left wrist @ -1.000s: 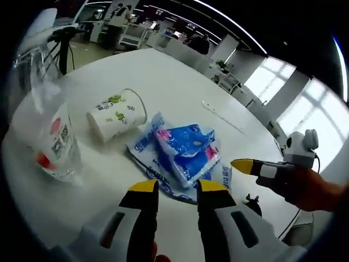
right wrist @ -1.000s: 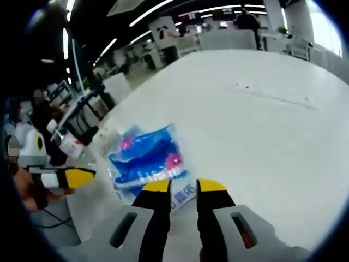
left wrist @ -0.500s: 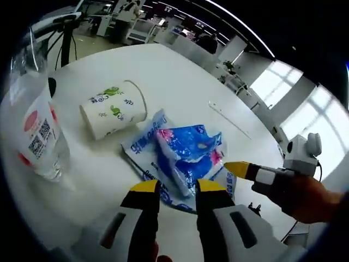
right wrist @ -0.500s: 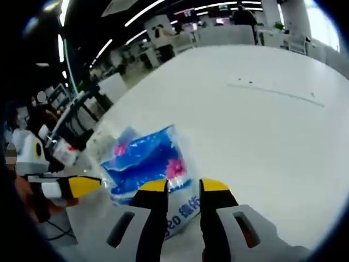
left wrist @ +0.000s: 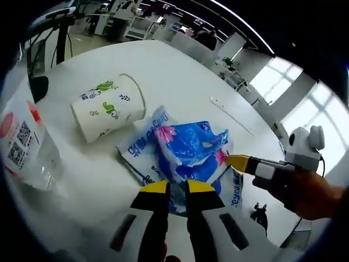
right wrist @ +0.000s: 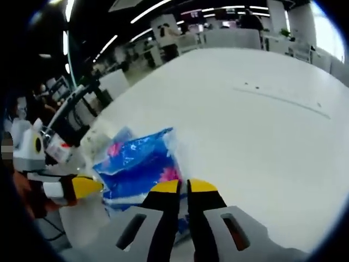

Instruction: Arrange the tabletop items into an orderly group along one side of the table until the central work area is clear of visible clutter.

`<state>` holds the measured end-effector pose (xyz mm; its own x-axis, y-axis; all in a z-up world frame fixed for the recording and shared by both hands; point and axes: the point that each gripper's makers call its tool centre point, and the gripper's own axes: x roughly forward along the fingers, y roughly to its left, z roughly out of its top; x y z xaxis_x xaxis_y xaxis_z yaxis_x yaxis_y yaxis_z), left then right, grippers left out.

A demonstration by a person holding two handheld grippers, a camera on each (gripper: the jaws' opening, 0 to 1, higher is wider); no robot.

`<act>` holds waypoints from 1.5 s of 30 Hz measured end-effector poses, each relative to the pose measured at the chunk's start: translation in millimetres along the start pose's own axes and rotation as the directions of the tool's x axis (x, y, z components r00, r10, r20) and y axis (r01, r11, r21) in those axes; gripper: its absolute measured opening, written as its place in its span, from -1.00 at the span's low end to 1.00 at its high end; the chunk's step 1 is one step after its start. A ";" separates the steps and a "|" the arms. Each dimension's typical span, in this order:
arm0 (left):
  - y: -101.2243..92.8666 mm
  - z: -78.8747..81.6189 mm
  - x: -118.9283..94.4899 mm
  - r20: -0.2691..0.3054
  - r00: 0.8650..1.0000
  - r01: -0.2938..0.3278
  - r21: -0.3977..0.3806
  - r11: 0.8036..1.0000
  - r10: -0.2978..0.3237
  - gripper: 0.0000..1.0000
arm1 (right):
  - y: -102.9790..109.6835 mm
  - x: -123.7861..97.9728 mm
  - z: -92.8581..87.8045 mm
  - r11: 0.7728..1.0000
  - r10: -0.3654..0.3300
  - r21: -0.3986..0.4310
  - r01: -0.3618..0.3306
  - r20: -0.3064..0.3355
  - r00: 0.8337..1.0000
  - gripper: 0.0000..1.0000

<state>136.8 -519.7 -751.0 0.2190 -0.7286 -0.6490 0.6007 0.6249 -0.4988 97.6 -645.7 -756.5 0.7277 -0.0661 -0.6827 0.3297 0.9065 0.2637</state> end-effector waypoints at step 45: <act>-74.8 8.8 -1.5 0.002 0.990 0.137 0.146 0.980 -0.138 -1.00 | -31.7 -91.2 -23.5 0.986 -0.088 0.154 0.066 0.137 0.987 -1.00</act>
<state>98.3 -567.7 -707.6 0.1349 -0.8085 -0.5728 0.7310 0.4715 -0.4933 6.6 -658.6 -718.6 0.7715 -0.2018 -0.6034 0.4656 0.8254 0.3193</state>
